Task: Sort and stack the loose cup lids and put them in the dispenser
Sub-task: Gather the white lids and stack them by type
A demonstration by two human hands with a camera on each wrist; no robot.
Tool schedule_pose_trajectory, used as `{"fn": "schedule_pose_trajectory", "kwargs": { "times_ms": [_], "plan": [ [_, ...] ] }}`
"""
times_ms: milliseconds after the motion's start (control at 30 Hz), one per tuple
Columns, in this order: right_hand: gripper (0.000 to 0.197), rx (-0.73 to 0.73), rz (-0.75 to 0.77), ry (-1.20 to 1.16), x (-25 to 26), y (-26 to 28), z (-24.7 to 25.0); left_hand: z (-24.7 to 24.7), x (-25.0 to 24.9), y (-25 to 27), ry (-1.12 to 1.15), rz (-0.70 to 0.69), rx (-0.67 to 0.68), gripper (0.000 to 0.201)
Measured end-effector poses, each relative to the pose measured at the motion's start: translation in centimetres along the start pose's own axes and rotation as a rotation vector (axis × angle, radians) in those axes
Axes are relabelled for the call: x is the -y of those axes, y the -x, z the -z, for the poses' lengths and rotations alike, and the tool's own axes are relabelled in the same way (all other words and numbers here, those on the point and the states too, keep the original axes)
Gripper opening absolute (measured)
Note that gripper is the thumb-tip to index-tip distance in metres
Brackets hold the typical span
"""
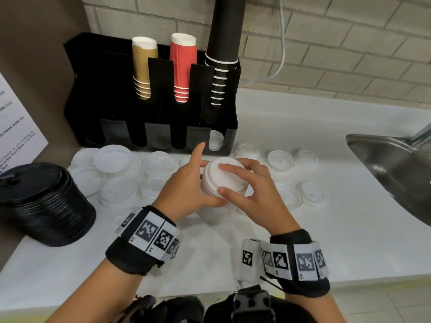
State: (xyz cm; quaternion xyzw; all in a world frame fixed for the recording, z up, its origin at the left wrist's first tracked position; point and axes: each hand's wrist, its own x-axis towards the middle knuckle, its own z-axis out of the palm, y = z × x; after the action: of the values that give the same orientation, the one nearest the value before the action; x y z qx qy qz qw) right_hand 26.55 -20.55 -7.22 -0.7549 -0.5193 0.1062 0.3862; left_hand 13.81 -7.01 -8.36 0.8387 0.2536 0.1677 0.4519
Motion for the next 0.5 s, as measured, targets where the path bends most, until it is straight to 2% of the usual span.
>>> {"fn": "schedule_pose_trajectory", "kwargs": {
  "times_ms": [500],
  "plan": [
    [0.046, 0.141, -0.024, 0.147, 1.0, -1.3, 1.4, 0.2, -0.3, 0.3, -0.002, 0.026, -0.008, 0.128]
  ]
}}
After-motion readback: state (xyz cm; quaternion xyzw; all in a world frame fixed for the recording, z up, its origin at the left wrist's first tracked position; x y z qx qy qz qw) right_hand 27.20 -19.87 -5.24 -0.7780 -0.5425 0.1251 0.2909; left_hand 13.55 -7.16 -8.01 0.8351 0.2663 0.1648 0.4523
